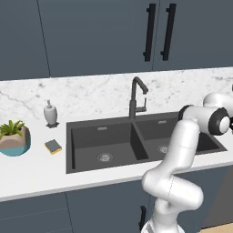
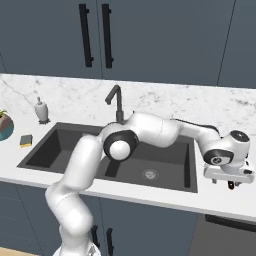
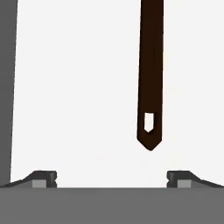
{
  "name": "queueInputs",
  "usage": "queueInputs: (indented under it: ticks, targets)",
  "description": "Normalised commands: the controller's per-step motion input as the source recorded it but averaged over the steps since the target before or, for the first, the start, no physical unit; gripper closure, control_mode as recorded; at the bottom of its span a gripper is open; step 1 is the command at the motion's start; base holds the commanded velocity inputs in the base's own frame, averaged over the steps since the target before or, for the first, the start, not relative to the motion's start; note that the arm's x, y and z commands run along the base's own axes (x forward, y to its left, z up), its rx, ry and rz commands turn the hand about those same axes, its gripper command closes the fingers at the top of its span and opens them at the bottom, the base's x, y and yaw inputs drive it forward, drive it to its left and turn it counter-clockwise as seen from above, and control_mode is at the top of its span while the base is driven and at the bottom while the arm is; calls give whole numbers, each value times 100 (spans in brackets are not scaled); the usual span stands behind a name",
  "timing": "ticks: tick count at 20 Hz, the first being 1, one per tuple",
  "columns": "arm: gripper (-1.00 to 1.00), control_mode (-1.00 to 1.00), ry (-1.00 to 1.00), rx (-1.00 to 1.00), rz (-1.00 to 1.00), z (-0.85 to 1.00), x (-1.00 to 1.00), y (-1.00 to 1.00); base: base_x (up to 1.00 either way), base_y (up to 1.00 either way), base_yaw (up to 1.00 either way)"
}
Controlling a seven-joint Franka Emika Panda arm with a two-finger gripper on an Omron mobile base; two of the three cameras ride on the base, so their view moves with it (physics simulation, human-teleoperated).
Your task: Pick the pan and sponge and place them into the sink. Then turn on the water.
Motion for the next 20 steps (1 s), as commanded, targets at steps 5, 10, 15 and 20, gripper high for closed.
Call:
queueInputs:
  ticks: [5, 10, 15, 20]
  targets:
    - [-100, -100, 0, 1, 0, -10, 23, -23, 0, 0, 0]
    - [-100, -100, 0, 2, 0, -12, 24, -30, 0, 0, 0]
    - [-100, -100, 0, 2, 0, -14, 34, -27, 0, 0, 0]
    - [-100, -100, 1, 3, 0, -16, 21, -27, 0, 0, 0]
